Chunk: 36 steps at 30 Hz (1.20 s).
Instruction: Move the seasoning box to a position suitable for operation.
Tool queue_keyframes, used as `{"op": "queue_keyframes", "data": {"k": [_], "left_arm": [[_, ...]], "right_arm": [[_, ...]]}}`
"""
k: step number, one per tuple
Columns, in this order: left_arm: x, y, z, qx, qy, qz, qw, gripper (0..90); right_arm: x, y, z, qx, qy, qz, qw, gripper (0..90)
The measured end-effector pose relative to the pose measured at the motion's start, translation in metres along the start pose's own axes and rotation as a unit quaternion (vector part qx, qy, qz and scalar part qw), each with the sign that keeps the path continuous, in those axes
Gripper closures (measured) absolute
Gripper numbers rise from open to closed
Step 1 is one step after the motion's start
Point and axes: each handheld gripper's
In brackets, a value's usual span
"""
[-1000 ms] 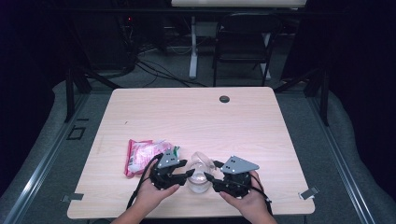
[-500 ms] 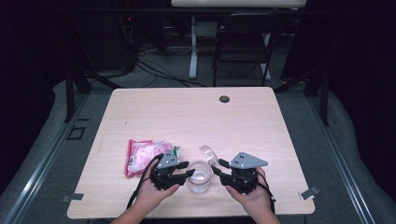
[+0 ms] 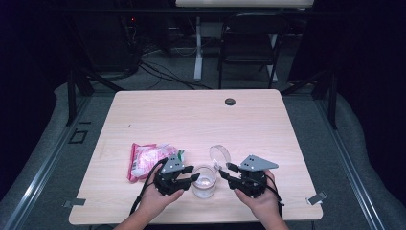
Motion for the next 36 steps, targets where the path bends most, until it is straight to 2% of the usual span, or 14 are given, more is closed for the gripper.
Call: {"op": "queue_keyframes", "data": {"k": [3, 6, 13, 19, 30, 32, 36], "left_arm": [[0.000, 0.000, 0.000, 0.001, 0.000, 0.000, 1.0000, 62.6], [0.000, 0.000, 0.000, 0.002, 0.001, 0.000, 1.0000, 61.5], [0.001, -0.003, 0.001, 0.005, 0.000, -0.010, 0.9999, 59.0], [0.000, -0.005, 0.002, 0.010, 0.001, -0.014, 0.9999, 57.5], [-0.002, -0.010, 0.004, 0.018, -0.003, -0.018, 0.9997, 56.7], [-0.003, -0.012, 0.005, 0.019, -0.004, -0.019, 0.9996, 56.6], [-0.003, -0.015, 0.006, 0.024, -0.006, -0.023, 0.9994, 56.3]], "right_arm": [[-0.004, 0.000, 0.000, 0.010, -0.010, 0.013, 0.9998, 58.5], [-0.011, 0.001, -0.003, 0.004, -0.014, 0.027, 0.9995, 58.7], [-0.025, 0.014, -0.015, -0.007, 0.008, 0.046, 0.9989, 62.7], [-0.029, 0.023, -0.021, -0.020, 0.009, 0.049, 0.9986, 64.4], [-0.034, 0.033, -0.032, -0.014, 0.055, 0.047, 0.9973, 69.4], [-0.034, 0.035, -0.034, -0.010, 0.054, 0.053, 0.9971, 72.9], [-0.033, 0.035, -0.036, -0.003, 0.068, 0.054, 0.9962, 74.1]]}}
Point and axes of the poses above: each handheld gripper's, and its own axes: y roughly forward along the jaws, x roughly out of its top, z roughly to its left, and after that the axes turned 8 degrees about -z, right-handed
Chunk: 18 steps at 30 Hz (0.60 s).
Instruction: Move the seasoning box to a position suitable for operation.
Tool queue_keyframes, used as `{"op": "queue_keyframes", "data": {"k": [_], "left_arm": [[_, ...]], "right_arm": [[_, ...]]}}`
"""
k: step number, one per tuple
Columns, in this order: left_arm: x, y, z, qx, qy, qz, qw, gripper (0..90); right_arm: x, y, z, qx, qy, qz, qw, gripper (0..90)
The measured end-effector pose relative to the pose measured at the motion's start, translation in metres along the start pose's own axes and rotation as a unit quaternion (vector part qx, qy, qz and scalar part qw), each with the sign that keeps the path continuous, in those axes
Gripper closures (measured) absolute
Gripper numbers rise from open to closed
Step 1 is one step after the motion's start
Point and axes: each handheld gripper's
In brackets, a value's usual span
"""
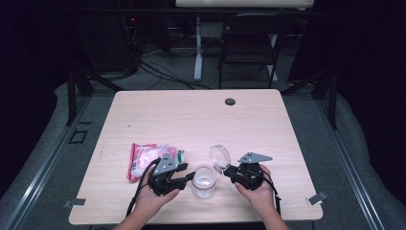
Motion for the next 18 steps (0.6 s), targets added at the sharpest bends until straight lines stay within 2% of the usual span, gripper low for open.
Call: {"op": "queue_keyframes", "data": {"k": [4, 8, 12, 18], "left_arm": [[0.000, -0.004, 0.005, 0.008, -0.006, -0.003, 0.9999, 56.2], [0.001, -0.011, 0.011, 0.018, -0.008, -0.008, 0.9998, 56.0], [0.001, -0.016, 0.020, 0.030, -0.022, -0.016, 0.9992, 55.3], [-0.001, -0.022, 0.033, 0.052, -0.029, -0.018, 0.9981, 53.7]], "right_arm": [[0.001, 0.000, 0.000, 0.005, 0.009, -0.004, 0.9999, 75.0], [0.002, -0.001, -0.001, 0.006, 0.005, 0.000, 1.0000, 75.4], [0.002, -0.004, 0.000, 0.012, 0.003, -0.001, 0.9999, 74.8], [0.001, -0.004, -0.001, 0.020, 0.008, 0.002, 0.9998, 74.8]]}}
Point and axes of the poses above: each handheld gripper's, and its own axes: y roughly forward along the jaws, x roughly out of its top, z roughly to its left, and after that the axes turned 8 degrees about -z, right-handed
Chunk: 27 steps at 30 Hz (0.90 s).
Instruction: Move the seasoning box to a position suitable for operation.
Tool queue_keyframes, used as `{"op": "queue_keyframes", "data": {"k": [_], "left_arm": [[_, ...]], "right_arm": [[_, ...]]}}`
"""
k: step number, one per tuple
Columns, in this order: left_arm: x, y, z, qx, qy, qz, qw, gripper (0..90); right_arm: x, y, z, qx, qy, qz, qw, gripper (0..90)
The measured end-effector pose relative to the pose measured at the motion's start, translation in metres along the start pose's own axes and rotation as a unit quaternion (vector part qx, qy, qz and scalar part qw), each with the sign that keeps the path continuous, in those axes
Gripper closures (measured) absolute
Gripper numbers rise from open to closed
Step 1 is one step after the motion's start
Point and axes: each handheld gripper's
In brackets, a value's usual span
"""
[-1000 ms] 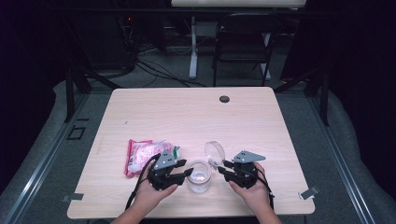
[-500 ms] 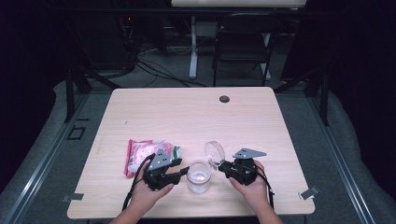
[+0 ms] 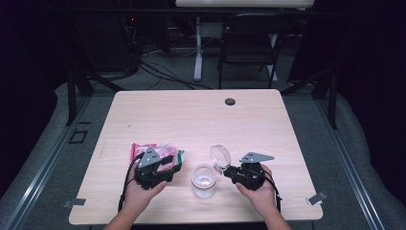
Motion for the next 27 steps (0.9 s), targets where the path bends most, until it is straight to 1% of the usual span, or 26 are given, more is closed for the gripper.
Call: {"op": "queue_keyframes", "data": {"k": [2, 5, 7, 11, 12, 13, 15, 16, 20, 22, 27], "left_arm": [[0.000, -0.002, 0.004, 0.005, -0.002, 0.000, 1.0000, 52.7], [-0.001, -0.005, 0.012, 0.016, -0.007, -0.004, 0.9998, 51.7], [-0.001, -0.007, 0.017, 0.022, -0.011, -0.001, 0.9997, 50.8], [-0.002, -0.011, 0.025, 0.037, -0.023, -0.004, 0.9991, 49.0], [-0.002, -0.012, 0.028, 0.039, -0.022, -0.002, 0.9990, 48.9], [-0.003, -0.013, 0.029, 0.043, -0.024, -0.006, 0.9987, 48.7], [-0.003, -0.015, 0.031, 0.050, -0.025, -0.006, 0.9984, 48.4], [-0.004, -0.016, 0.032, 0.052, -0.025, -0.007, 0.9983, 48.2], [-0.008, -0.018, 0.036, 0.061, -0.030, -0.007, 0.9977, 47.7], [-0.010, -0.019, 0.037, 0.065, -0.031, -0.004, 0.9974, 47.7], [-0.013, -0.024, 0.039, 0.077, -0.028, -0.002, 0.9967, 47.3]], "right_arm": [[0.000, 0.000, 0.000, -0.001, 0.000, 0.002, 1.0000, 75.0], [0.000, -0.001, 0.000, 0.005, 0.004, 0.002, 1.0000, 74.9], [0.000, 0.000, 0.002, 0.009, 0.004, 0.002, 0.9999, 74.9], [0.000, 0.003, 0.003, 0.009, -0.001, 0.007, 0.9999, 75.0], [0.000, 0.005, 0.004, 0.007, -0.001, 0.007, 0.9999, 75.5], [0.000, 0.006, 0.004, 0.004, -0.002, 0.006, 1.0000, 75.8], [0.000, 0.007, 0.003, 0.006, 0.004, 0.001, 1.0000, 77.0], [0.001, 0.007, 0.003, 0.005, 0.001, 0.001, 1.0000, 78.2], [0.003, 0.010, 0.002, 0.007, 0.005, -0.009, 0.9999, 81.6], [0.004, 0.013, 0.001, 0.007, 0.009, -0.008, 0.9999, 82.7], [0.007, 0.020, -0.002, 0.006, 0.007, -0.004, 1.0000, 82.7]]}}
Point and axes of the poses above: each handheld gripper's, and its own axes: y roughly forward along the jaws, x roughly out of its top, z roughly to its left, and after that the axes turned 8 degrees about -z, right-handed
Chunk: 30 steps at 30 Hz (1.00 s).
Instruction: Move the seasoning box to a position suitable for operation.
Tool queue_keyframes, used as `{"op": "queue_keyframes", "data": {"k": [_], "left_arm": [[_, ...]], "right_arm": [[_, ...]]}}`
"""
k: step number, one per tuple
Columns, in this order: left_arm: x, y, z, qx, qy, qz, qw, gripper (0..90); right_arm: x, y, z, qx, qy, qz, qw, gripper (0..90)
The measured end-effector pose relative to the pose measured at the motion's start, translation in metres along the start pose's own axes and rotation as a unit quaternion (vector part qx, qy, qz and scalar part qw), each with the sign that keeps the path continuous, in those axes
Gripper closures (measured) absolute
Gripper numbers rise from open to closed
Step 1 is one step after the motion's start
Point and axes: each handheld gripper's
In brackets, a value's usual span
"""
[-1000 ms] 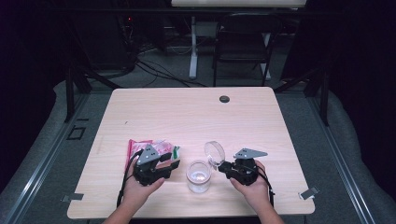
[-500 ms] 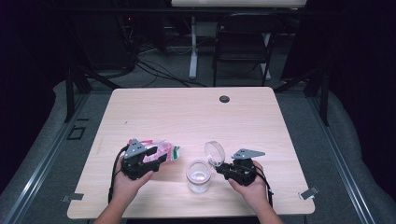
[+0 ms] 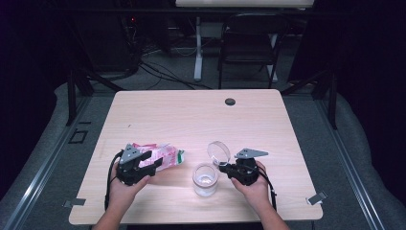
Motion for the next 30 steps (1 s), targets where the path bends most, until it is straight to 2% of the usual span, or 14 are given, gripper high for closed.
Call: {"op": "queue_keyframes", "data": {"k": [4, 10, 14, 17, 21, 25, 26, 30], "left_arm": [[-0.003, -0.003, 0.002, 0.007, 0.002, 0.002, 1.0000, 46.9], [-0.006, -0.006, 0.005, 0.017, 0.006, 0.007, 0.9998, 45.7], [-0.008, -0.006, 0.004, 0.018, 0.010, 0.013, 0.9997, 45.2], [-0.008, -0.005, 0.001, 0.016, 0.017, 0.019, 0.9996, 44.5], [-0.008, -0.001, -0.005, 0.003, 0.022, 0.024, 0.9995, 41.8], [-0.005, 0.002, -0.015, -0.011, 0.041, 0.022, 0.9988, 38.5], [-0.005, 0.003, -0.018, -0.018, 0.048, 0.026, 0.9983, 38.1], [-0.006, 0.010, -0.029, -0.023, 0.086, 0.041, 0.9952, 38.1]], "right_arm": [[0.002, 0.004, -0.003, 0.001, 0.008, -0.005, 1.0000, 82.7], [0.006, 0.010, -0.005, -0.003, 0.002, -0.005, 1.0000, 82.5], [0.007, 0.012, -0.007, -0.001, 0.010, -0.010, 0.9999, 81.8], [0.007, 0.013, -0.008, -0.002, 0.011, -0.008, 0.9999, 80.6], [0.007, 0.010, -0.009, -0.004, 0.011, -0.008, 0.9999, 77.3], [0.006, 0.006, -0.011, -0.002, 0.013, -0.009, 0.9999, 74.2], [0.006, 0.004, -0.011, -0.004, 0.013, -0.010, 0.9999, 73.6], [0.004, -0.001, -0.011, -0.006, 0.017, -0.015, 0.9997, 71.6]]}}
Point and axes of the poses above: each handheld gripper's, and its own axes: y roughly forward along the jaws, x roughly out of its top, z roughly to its left, and after that the axes turned 8 degrees about -z, right-handed
